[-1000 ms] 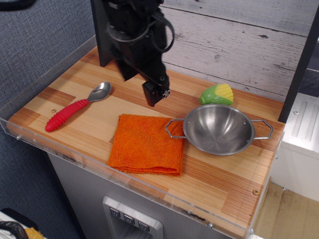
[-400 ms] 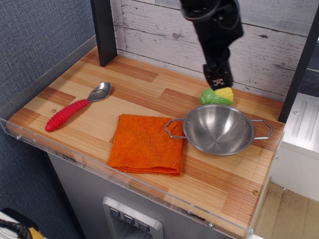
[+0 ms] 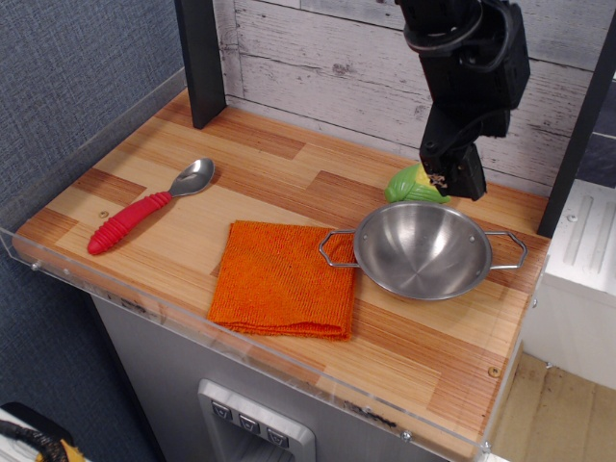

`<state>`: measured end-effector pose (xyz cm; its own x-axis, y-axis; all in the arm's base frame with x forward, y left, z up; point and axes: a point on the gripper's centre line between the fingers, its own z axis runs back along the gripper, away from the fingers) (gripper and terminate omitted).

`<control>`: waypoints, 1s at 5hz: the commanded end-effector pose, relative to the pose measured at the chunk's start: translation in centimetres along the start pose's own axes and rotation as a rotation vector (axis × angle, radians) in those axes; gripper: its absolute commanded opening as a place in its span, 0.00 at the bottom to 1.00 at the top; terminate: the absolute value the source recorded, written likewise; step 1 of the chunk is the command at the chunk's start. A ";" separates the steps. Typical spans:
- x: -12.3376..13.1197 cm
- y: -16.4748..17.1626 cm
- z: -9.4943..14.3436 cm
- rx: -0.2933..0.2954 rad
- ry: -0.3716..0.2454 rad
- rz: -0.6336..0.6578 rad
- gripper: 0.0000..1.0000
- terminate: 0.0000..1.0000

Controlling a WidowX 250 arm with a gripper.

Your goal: Move the silver bowl to the left of the green and yellow fruit.

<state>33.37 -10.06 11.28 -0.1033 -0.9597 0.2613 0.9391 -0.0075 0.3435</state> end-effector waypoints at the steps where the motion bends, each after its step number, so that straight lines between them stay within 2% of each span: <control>1: 1.1 -1.4 0.9 -0.001 0.049 -0.028 1.00 0.00; 2: 0.9 -2.8 0.0 -0.051 0.082 -0.047 1.00 0.00; 3: 0.8 -5.5 0.5 -0.045 0.112 -0.017 1.00 0.00; 4: 1.2 -7.5 0.6 -0.074 0.134 -0.008 1.00 0.00; 5: 1.3 -9.3 -0.3 -0.135 0.147 0.008 1.00 0.00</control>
<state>25.84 -10.89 7.29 -0.0473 -0.9921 0.1162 0.9810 -0.0243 0.1923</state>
